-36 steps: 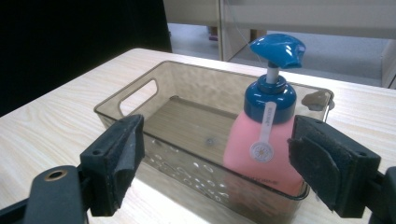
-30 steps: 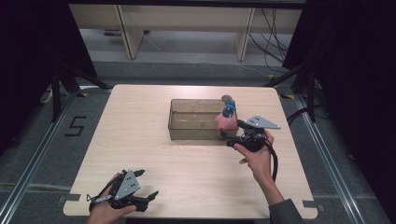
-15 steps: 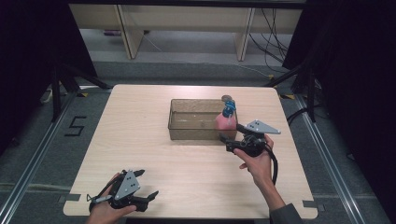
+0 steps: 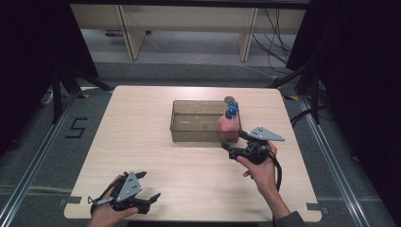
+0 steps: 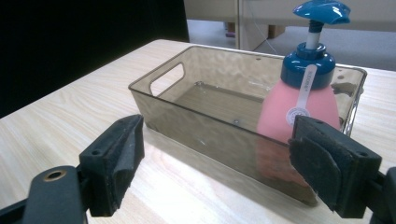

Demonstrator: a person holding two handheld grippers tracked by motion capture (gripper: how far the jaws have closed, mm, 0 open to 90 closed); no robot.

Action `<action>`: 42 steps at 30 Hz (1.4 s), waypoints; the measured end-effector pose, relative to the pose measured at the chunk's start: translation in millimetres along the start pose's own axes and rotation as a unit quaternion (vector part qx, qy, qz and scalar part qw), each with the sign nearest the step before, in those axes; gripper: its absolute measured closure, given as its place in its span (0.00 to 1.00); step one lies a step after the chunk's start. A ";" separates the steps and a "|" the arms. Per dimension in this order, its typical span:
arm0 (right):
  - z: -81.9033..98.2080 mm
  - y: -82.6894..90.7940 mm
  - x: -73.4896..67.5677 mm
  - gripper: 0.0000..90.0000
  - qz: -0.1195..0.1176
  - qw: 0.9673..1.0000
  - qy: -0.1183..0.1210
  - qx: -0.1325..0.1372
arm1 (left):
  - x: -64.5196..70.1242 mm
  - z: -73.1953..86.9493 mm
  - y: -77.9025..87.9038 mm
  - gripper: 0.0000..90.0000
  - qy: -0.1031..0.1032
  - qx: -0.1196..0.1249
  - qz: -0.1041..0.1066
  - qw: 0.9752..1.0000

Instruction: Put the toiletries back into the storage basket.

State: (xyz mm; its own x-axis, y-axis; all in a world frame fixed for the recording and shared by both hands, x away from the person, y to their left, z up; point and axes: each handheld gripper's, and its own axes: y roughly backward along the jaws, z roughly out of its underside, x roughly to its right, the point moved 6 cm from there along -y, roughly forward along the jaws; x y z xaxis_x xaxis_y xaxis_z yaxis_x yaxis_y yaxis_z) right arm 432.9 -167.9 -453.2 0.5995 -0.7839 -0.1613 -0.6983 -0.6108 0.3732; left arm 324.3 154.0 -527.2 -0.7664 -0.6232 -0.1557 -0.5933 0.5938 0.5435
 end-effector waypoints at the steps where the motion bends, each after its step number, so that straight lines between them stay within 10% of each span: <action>1: 0.1 0.4 0.7 0.21 0.002 1.000 0.007 0.002 | 0.0 -0.2 -0.2 0.16 -0.001 0.000 0.000 1.000; 42: 19.5 10.0 -21.8 0.20 -0.036 0.999 0.005 0.000 | -0.5 0.6 2.2 0.16 -0.011 -0.004 -0.003 1.000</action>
State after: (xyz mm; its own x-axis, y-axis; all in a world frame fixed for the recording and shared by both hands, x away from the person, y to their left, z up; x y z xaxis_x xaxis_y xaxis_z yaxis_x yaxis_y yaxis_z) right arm 405.3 -159.1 -463.8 0.6522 -0.7365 -0.1794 -0.6531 -0.6661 0.3602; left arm 323.2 155.9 -526.4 -0.7674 -0.6163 -0.1769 -0.5964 0.5848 0.5497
